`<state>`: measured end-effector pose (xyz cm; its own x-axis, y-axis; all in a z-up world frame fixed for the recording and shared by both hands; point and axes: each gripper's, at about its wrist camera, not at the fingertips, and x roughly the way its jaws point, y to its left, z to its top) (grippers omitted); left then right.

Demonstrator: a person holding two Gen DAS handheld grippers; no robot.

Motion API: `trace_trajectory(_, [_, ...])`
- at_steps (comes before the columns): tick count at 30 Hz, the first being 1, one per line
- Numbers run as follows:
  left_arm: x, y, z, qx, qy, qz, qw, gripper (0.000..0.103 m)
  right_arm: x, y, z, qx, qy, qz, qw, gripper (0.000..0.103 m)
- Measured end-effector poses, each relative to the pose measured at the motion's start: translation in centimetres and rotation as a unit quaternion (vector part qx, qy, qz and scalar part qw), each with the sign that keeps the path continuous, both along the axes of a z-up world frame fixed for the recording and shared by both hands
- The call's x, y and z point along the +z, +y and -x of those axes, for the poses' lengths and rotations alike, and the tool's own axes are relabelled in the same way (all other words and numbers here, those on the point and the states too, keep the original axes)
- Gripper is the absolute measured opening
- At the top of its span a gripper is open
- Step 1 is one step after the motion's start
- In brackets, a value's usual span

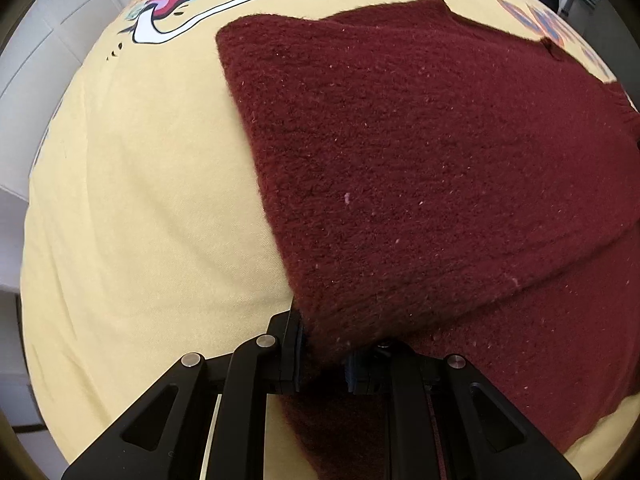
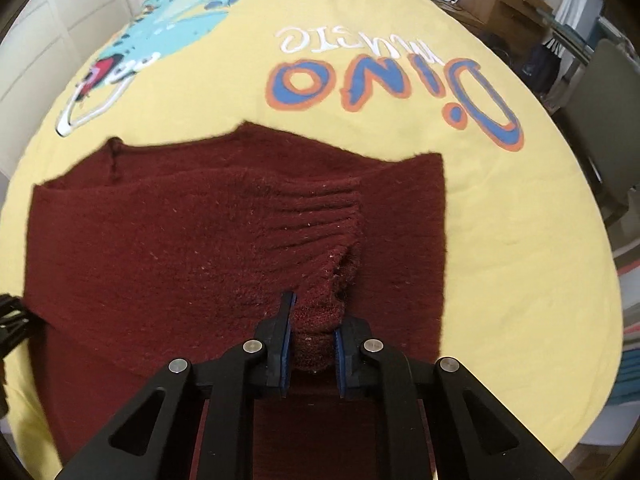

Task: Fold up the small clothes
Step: 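Open the right gripper and withdraw both grippers above the sweater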

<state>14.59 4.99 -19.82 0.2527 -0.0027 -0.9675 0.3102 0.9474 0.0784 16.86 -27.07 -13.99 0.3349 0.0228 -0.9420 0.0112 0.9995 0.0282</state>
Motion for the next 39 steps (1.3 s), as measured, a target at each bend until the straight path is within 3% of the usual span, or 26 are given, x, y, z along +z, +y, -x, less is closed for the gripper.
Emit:
trace_trajectory(5, [-0.2,0.4,-0.4,0.013,0.010,0.021,0.9996,0.013,-2.5,0.4,0.3,0.003,0.012,0.018,1.000,0.020])
trace_trajectory(7, [-0.2,0.6,-0.4,0.016,0.008,0.028,0.9994,0.015,-2.8,0.5,0.4,-0.005,0.005,0.036,0.999,0.032])
trace_trajectory(9, [0.1,0.8,-0.2,0.017,0.003,0.034,0.9993,0.016,-2.8,0.5,0.4,-0.007,-0.001,0.053,0.999,0.051])
trace_trajectory(10, [0.4,0.9,-0.1,0.019,0.002,0.037,0.9991,0.017,-2.6,0.3,0.5,-0.006,-0.003,0.053,0.999,0.055])
trace_trajectory(11, [0.7,1.0,0.0,0.024,0.004,0.036,0.9991,0.024,-2.4,0.0,0.6,-0.006,-0.006,0.047,0.999,0.060])
trace_trajectory(13, [1.4,1.2,0.4,0.039,0.008,0.021,0.9990,0.052,-1.6,-0.6,1.0,-0.009,-0.015,0.034,0.999,0.066])
trace_trajectory(14, [1.8,1.3,0.7,0.040,0.004,0.017,0.9991,0.076,-1.0,-0.9,1.3,-0.012,-0.022,0.033,0.999,0.070])
trace_trajectory(15, [2.4,1.4,1.2,0.038,-0.004,0.017,0.9991,0.090,-0.2,-1.0,1.6,-0.014,-0.033,0.036,0.999,0.077])
trace_trajectory(19, [5.4,1.6,3.1,0.036,-0.034,0.027,0.9984,0.093,2.4,-0.4,2.6,-0.005,-0.071,0.031,0.997,0.081])
trace_trajectory(21, [7.7,1.1,3.9,0.038,-0.059,0.055,0.9960,0.098,3.6,0.6,3.2,0.004,-0.097,0.033,0.995,0.085])
trace_trajectory(24, [10.3,-1.2,4.2,0.023,-0.096,0.098,0.9903,0.102,5.0,2.5,4.4,0.018,-0.131,0.031,0.991,0.094])
trace_trajectory(27, [11.3,-4.2,3.8,0.017,-0.132,0.112,0.9847,0.102,5.5,5.0,5.2,0.035,-0.146,0.011,0.989,0.103])
trace_trajectory(30, [10.0,-6.7,3.6,0.020,-0.163,0.099,0.9815,0.102,4.5,7.3,5.5,0.056,-0.154,0.013,0.986,0.103])
trace_trajectory(36, [4.2,-8.3,-0.1,0.027,-0.101,0.061,0.9927,0.102,-0.3,8.6,5.0,0.068,-0.131,0.036,0.988,0.103])
trace_trajectory(39, [2.6,-7.7,0.3,0.024,-0.110,0.050,0.9924,0.102,-2.9,7.6,4.0,0.054,-0.105,0.056,0.991,0.103])
